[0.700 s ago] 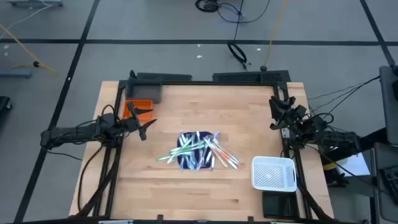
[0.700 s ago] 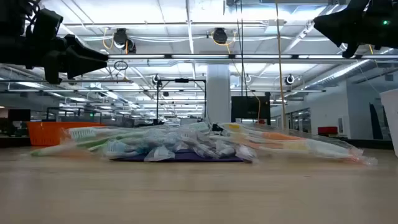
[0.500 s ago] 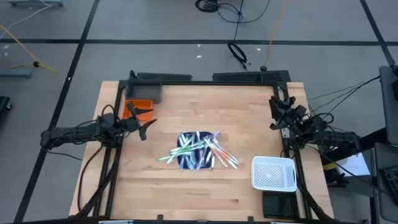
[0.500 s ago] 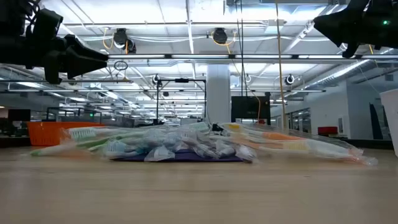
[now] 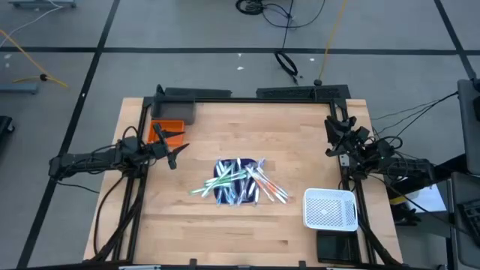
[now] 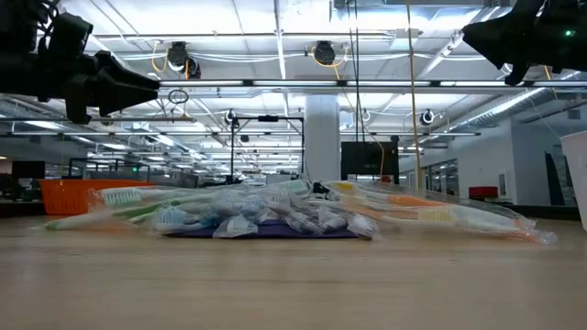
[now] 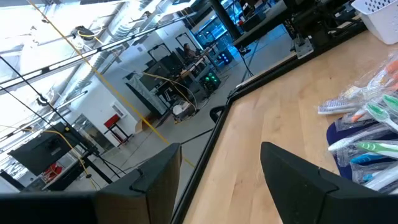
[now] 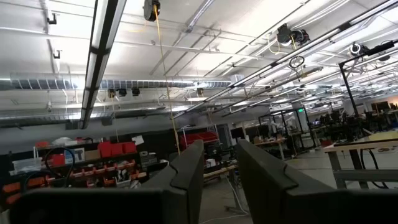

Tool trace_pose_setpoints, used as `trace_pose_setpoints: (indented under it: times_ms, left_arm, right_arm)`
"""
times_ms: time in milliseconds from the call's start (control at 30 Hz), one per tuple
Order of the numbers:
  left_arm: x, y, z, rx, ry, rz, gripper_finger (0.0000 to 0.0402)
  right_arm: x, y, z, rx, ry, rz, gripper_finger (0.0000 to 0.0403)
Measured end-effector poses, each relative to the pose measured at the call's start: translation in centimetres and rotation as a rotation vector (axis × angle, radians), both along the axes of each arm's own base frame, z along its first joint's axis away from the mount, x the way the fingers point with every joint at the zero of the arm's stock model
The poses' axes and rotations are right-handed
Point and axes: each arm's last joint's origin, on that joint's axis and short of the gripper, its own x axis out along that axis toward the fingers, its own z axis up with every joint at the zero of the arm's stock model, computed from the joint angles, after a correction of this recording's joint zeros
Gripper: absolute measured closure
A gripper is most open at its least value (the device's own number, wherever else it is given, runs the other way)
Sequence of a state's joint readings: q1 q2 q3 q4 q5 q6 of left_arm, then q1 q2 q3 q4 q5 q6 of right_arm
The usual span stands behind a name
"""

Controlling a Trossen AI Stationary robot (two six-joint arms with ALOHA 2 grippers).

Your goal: Pick & Place Toothbrushes

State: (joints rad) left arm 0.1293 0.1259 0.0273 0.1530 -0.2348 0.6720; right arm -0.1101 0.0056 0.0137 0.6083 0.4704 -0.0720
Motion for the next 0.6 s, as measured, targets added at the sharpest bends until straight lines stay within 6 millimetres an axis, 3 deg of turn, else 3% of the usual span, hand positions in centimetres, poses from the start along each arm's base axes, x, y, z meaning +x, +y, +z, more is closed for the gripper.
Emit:
trace_pose_setpoints:
  times_ms: [600]
  left_arm:
    - [0.00, 0.00, 0.00, 0.000, 0.000, 0.000, 0.0178]
  right_arm:
    - [0.00, 0.00, 0.01, 0.000, 0.000, 0.001, 0.0314]
